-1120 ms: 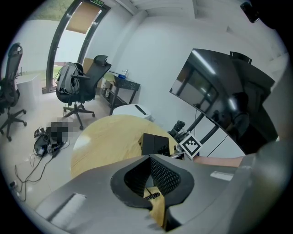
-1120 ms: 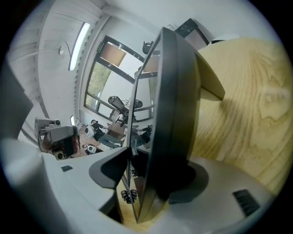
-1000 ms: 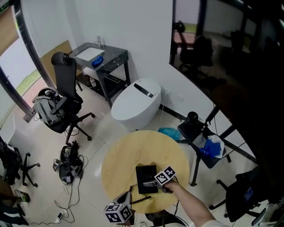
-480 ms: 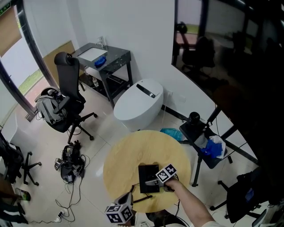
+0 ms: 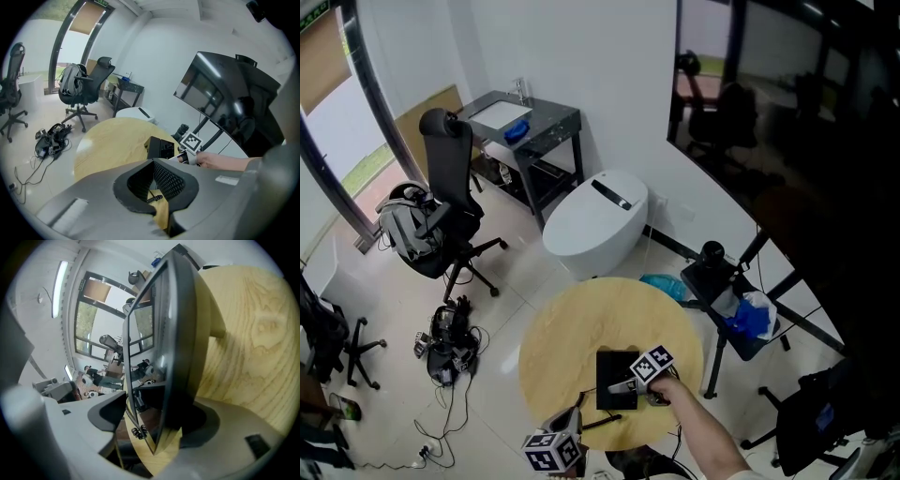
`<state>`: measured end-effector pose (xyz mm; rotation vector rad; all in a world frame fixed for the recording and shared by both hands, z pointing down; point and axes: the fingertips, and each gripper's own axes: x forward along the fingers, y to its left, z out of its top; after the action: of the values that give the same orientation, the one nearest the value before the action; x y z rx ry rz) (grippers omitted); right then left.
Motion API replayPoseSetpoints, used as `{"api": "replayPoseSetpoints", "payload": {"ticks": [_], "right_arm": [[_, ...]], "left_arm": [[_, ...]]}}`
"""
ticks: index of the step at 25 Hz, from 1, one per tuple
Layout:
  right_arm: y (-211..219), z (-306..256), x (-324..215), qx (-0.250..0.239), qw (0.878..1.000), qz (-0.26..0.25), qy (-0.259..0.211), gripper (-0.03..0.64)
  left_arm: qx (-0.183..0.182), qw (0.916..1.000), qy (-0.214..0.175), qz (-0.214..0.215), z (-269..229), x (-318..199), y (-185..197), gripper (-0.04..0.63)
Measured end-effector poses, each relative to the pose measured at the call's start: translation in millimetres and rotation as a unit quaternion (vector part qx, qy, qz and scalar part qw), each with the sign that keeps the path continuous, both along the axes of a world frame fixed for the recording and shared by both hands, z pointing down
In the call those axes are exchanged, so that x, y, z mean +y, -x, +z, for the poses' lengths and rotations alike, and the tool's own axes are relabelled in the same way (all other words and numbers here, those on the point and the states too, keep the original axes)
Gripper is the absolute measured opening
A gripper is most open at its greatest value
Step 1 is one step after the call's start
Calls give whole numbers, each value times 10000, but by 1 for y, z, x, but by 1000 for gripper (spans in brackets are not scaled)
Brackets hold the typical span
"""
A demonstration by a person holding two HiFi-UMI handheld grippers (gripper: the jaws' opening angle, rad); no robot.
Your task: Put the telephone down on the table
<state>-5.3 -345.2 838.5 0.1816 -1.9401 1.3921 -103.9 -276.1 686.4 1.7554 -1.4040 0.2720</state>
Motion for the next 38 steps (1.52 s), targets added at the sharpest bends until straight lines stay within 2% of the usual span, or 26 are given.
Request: {"api": "replayPoseSetpoints", "payload": {"ticks": [3,7,13,15,17,18,19,20,23,28,32,38], "right_arm": [[-3,-2,-9,-72,9984,551,-50,364],[-15,-17,-33,-182,9882,1472,-391,364],[-52,-31,-38,159,9759,1964,-936,363],[-64,-46,-39,134,9651,2281,-1281,359],[-75,-71,-39,-23,9472,2698,-1732,357],[-82,-84,-37,-101,9357,2932,-1958,329],[-90,-97,-33,-163,9235,3167,-2156,239],[-98,-108,-27,-221,9120,3388,-2303,183],[-113,-142,-2,-505,8833,3932,-2503,72],[-127,-184,56,-772,8466,4424,-2855,0],[-130,-216,105,-825,8289,4527,-3180,0],[-113,-256,166,-820,8279,4305,-3500,5]], "left_arm": [[20,10000,0,15,1,-1,0,-14],[55,10000,7,67,2,-1,-1,-14],[6,9998,-58,185,0,-3,-4,-14],[-12,9997,-112,232,-3,-4,-3,-14],[-21,9994,-209,282,-10,-2,-2,-14],[-19,9991,-271,312,-14,0,-3,-14],[-15,9988,-336,349,-18,3,-3,-14],[-10,9984,-400,391,-22,7,-4,-14],[-9,9969,-594,507,-36,24,-6,-14],[-60,9933,-960,643,-59,63,-5,-14],[-148,9892,-1253,742,-79,93,-5,-14],[-188,9837,-1605,782,-104,134,-5,-14]]}}
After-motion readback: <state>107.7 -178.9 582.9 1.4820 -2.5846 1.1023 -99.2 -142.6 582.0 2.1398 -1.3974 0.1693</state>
